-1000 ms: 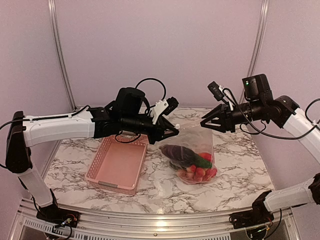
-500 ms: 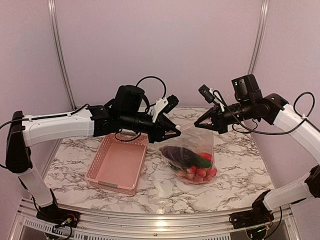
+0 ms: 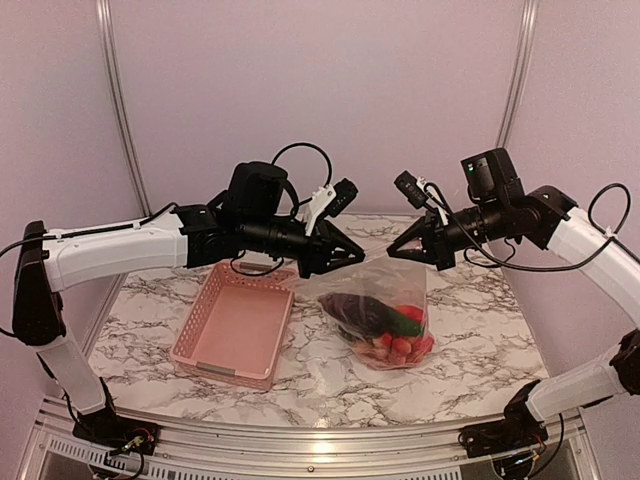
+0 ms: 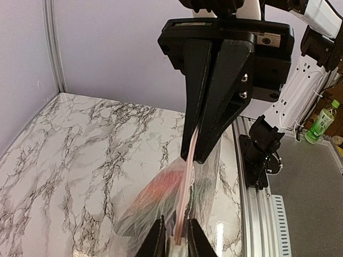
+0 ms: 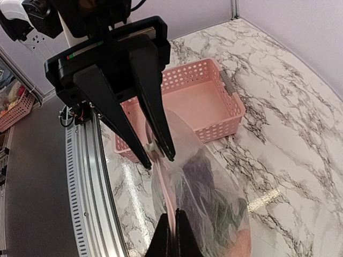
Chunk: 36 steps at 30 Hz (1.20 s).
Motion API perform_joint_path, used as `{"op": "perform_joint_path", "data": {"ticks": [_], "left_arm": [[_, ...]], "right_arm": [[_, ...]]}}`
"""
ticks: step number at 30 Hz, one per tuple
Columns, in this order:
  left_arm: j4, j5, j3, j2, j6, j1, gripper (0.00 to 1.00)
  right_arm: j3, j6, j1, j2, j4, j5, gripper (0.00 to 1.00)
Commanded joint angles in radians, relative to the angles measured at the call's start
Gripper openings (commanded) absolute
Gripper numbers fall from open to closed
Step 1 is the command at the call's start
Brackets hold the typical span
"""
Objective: Place the food in the zip-top bag and seal the zipper
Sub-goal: Hold the zipper from the zipper food storage bag, then zip the zipper of the food storage bag.
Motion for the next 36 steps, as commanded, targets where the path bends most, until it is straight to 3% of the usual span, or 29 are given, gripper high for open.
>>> {"op": "perform_joint_path", "data": {"ticks": [1,9,36], "left_arm": [[-0.038,0.009,0.015,0.002,0.016,0.005,0.14],[-0.069,-0.013,-0.007,-0.009,0.030,0.009,0.09],[-0.099,-0.077,-0.313,-0.219,0.064,0.068,0.10]], "right_arm": [[0.034,-0.011,0.009,-0.023,-0.004,0.005,0.00],[0.021,-0.006,0.009,-0.042,0.003,0.004,0.00],[0.000,0.001,-0.052,-0.080,0.013,0.013,0.00]]}}
